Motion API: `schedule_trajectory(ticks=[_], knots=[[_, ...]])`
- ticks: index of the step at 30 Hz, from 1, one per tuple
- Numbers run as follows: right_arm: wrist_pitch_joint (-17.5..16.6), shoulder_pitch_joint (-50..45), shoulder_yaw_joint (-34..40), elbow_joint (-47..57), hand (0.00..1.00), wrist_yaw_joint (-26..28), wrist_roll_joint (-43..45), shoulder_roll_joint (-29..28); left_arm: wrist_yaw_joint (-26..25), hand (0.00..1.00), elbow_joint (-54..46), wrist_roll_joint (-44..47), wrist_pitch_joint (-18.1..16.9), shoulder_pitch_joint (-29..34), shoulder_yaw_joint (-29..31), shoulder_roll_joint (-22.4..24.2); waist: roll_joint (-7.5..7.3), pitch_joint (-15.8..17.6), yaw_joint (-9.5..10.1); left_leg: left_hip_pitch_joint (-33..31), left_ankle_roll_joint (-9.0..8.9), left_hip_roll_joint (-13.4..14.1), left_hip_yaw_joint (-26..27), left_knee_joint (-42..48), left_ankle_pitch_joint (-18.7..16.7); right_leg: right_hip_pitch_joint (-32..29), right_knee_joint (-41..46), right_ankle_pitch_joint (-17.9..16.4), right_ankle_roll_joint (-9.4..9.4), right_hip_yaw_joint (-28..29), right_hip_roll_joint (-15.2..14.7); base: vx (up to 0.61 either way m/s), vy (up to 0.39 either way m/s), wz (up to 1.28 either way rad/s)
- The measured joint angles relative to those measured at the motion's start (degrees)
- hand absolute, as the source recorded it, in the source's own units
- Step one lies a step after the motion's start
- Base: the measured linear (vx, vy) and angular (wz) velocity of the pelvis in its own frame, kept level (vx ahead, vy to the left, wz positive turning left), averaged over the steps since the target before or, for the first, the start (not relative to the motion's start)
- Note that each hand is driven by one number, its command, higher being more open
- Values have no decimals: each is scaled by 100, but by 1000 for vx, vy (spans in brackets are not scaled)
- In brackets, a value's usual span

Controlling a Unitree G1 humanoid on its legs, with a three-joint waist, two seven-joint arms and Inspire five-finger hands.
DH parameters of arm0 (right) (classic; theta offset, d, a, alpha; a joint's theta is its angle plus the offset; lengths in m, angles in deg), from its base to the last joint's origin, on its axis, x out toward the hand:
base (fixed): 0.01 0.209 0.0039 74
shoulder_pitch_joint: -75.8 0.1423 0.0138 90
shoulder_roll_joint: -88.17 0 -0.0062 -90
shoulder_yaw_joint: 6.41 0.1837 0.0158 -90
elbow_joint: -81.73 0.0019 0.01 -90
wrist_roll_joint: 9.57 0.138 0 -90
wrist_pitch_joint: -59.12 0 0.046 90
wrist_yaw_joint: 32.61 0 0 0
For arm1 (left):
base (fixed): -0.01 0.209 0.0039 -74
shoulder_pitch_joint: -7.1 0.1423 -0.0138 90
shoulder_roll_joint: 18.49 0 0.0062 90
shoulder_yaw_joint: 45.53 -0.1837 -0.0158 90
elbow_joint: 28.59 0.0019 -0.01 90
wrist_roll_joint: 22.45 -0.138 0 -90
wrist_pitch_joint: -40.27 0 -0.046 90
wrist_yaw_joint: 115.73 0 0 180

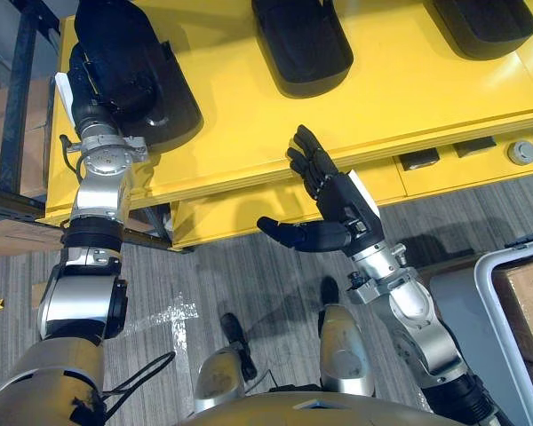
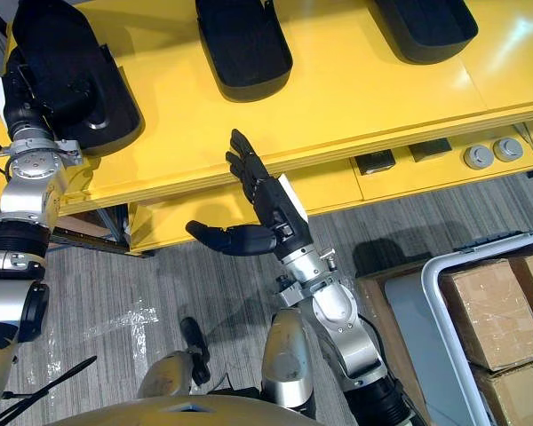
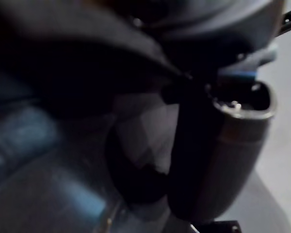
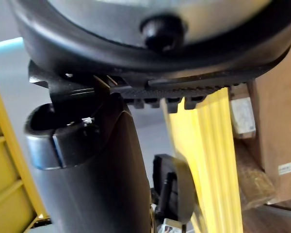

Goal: Walk over and take three plastic housings, then place them on the shelf

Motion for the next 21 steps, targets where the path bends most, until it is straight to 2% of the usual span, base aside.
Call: schedule_trajectory(ticks=[6,10,13,15,18,21], knots=[[0,-383,-16,-116,100,29,-10,-36,-84,100,-48,-451,41,-1,-11,-27,9,3,-17,162,0,-7,-3,-9,0,201,-106,7,10,-18,4,11,0,-1],[0,-513,-117,-123,100,38,-11,-39,3,100,-213,-767,121,-2,-62,-296,35,-13,-79,309,2,-22,-8,-40,-1,396,-233,31,28,-32,4,15,4,-1],[2,-510,-123,-123,100,42,-15,-28,213,100,-289,-818,197,-33,-328,-517,142,-87,-74,310,3,-23,-52,-31,-1,523,-419,103,44,-75,7,16,9,6],[2,-510,-123,-123,100,41,-19,-33,394,100,-276,-394,379,-32,-347,-517,190,-142,-65,338,3,-19,-80,-5,-1,637,-500,124,41,-111,8,15,3,5],[4,-507,-107,-123,100,31,-110,-44,678,100,-102,367,713,-11,-399,-492,187,-197,-63,447,3,-1,-98,-2,-2,846,-648,167,45,-156,29,4,-2,2],[17,-508,-103,-123,100,15,-112,-81,723,100,138,556,708,34,-423,-447,168,-312,-60,451,0,28,-114,-6,-7,928,-818,246,38,-194,69,-1,-1,1]])
